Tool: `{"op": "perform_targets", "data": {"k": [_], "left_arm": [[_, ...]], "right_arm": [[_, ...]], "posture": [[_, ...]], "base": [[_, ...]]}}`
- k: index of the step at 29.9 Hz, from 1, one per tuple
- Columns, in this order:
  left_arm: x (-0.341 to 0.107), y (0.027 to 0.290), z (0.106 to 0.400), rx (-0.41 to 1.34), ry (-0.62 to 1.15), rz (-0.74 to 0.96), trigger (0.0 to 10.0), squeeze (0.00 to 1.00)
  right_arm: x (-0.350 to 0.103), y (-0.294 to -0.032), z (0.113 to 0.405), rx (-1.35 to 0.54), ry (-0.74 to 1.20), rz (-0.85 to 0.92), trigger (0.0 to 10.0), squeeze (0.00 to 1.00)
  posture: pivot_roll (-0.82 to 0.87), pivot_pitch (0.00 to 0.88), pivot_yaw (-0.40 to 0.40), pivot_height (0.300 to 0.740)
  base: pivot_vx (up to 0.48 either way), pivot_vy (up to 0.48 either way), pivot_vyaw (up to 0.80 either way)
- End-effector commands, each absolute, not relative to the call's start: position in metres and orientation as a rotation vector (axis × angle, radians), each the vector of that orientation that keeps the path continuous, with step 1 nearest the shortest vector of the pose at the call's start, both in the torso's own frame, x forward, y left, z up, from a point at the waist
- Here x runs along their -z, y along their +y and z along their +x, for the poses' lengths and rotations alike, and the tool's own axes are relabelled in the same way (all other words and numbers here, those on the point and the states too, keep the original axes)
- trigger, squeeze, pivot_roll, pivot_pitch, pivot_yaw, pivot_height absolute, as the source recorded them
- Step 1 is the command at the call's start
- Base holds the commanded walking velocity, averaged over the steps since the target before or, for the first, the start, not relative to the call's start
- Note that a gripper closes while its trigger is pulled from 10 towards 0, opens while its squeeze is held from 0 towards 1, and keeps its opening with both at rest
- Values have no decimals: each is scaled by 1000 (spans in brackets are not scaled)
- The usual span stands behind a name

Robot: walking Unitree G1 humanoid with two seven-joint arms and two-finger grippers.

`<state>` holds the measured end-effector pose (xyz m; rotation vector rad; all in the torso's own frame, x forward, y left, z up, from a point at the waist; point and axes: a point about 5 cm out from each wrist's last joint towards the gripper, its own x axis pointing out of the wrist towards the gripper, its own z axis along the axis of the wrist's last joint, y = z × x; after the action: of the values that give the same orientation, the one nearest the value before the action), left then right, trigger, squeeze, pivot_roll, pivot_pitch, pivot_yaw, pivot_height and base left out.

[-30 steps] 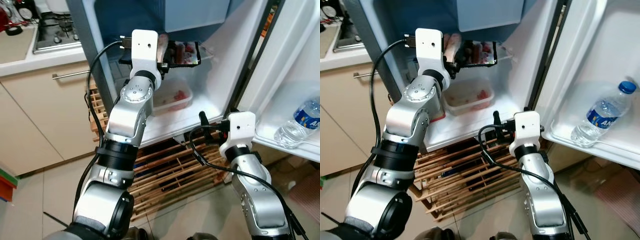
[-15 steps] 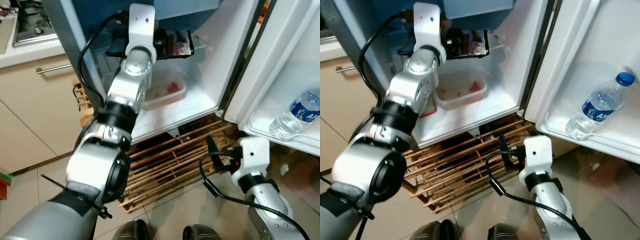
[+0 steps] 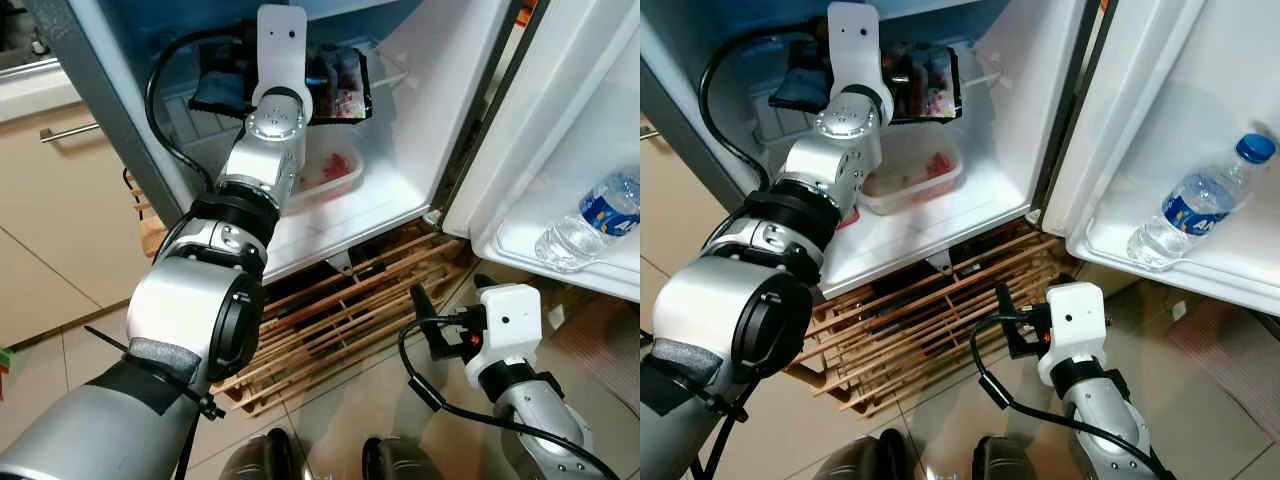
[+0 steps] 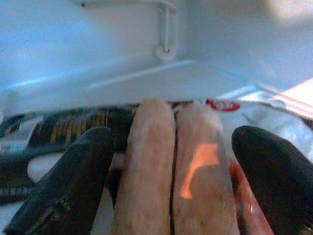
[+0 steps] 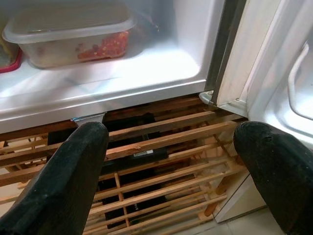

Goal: Restocking fridge

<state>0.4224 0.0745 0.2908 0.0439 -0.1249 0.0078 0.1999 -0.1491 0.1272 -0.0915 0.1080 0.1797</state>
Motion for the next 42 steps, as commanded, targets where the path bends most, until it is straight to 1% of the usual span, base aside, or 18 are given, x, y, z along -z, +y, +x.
{"op": "perform_targets", "data": {"k": [1,6,21,25,28,30,33,34,42], "left_arm": [[-297,81,424,-39,-138,33,10000,1000],[-310,82,424,-55,-201,46,10000,1000],[-321,93,425,-100,-241,92,10000,1000],[-322,90,424,-78,-240,79,10000,1000],[-318,77,422,-20,-237,95,10000,1000],[-315,74,422,-8,-225,91,10000,1000],[-305,76,422,-10,-204,95,10000,1000],[-301,80,422,-14,-200,97,10000,0],[-297,81,418,26,-199,88,10000,0]], "right_arm": [[-131,-148,199,-184,100,-82,10000,0],[-131,-147,203,-186,100,-82,10000,0],[-130,-145,205,-197,109,-84,10000,0],[-129,-144,205,-201,112,-85,10000,0],[-128,-145,206,-203,113,-85,10000,0],[-128,-145,206,-204,114,-85,10000,0],[-127,-144,209,-213,112,-85,10000,0],[-127,-143,211,-219,111,-86,10000,0],[-128,-145,217,-227,101,-88,10000,0]], "posture": [[-280,204,20,740],[-276,197,26,740],[-268,193,22,740],[-265,194,20,740],[-255,194,17,740],[-249,191,15,740],[-237,184,12,740],[-229,176,9,740],[-201,153,1,740]], "base": [[0,0,0],[0,0,0],[0,0,0],[0,0,0],[0,0,0],[0,0,0],[0,0,0],[0,0,0],[0,0,0]]}}
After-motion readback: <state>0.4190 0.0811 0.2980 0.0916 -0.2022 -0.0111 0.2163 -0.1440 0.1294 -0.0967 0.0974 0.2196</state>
